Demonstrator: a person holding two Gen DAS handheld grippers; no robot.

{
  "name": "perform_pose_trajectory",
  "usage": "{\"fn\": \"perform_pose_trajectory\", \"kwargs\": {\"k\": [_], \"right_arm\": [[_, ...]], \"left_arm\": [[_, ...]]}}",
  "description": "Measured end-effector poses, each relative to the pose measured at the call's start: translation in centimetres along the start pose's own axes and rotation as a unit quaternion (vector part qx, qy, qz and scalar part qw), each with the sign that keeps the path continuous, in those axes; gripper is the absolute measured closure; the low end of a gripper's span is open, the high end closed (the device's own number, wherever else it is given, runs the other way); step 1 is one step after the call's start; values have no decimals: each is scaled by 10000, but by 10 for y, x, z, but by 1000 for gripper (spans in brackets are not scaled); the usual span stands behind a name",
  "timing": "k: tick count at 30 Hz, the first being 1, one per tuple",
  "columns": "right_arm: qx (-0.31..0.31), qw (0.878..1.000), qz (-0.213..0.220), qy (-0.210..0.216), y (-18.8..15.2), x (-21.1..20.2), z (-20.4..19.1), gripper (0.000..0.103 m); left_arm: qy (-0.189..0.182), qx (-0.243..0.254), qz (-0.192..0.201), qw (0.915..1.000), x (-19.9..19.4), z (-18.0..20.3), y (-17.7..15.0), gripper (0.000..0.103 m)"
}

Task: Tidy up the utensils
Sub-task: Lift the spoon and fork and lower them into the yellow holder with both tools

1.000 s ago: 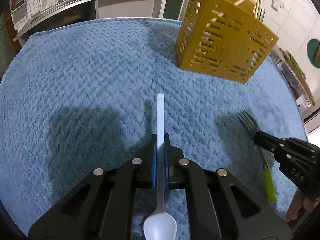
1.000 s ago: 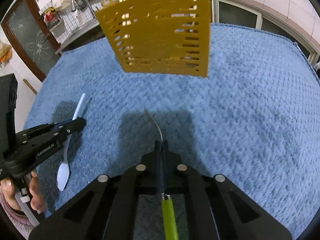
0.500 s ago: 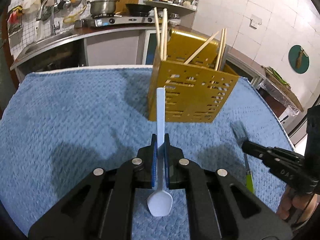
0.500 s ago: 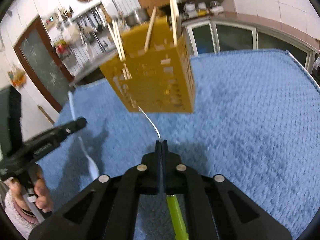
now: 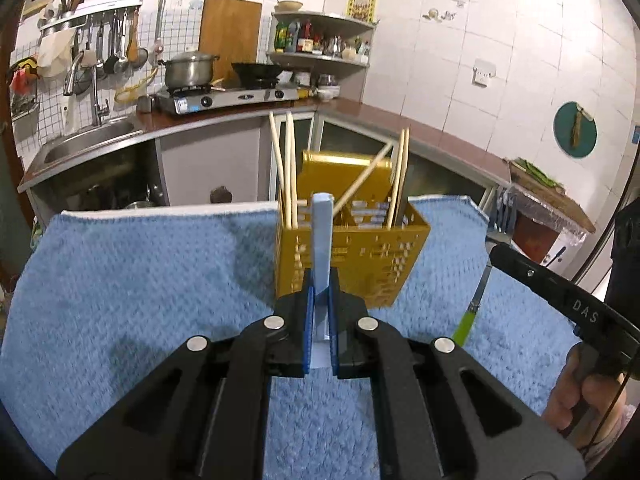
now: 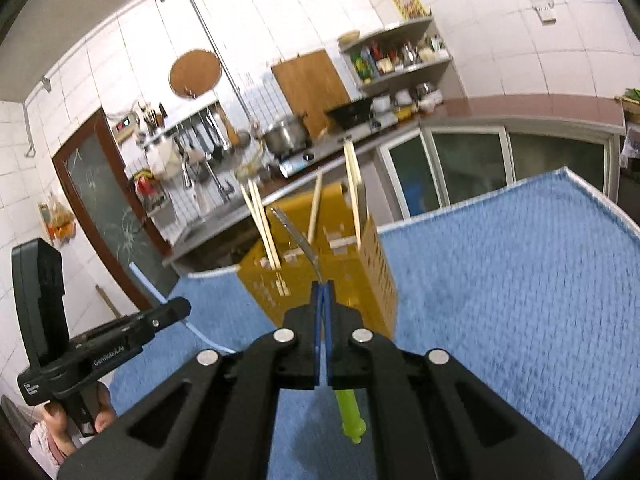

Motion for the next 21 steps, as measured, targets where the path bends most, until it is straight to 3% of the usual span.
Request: {"fn": "perform_pose_trajectory", "kwargs": {"k": [11, 17, 21], "right_arm": [[-226, 9941, 1045, 196, 90, 2, -38, 102], [-352, 9885, 1465, 82, 108, 26, -39, 102], [-437, 9895, 1374, 27, 102, 51, -32, 102]], "left_arm": [[-10, -36, 646, 9979, -16, 1, 89, 98], [127, 176, 984, 9949, 8, 9, 115, 98], [168, 296, 904, 9953, 42, 12, 109, 98]]}}
Point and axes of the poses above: each gripper's, at about its wrist camera, not at the fingertips, and x roughly the way its jaws point, z to its right, y to its top, the point moved 4 cm from there along x, roughly the way its jaws point, and after that the axes turned 8 degrees about z, right-handed, at the moved point
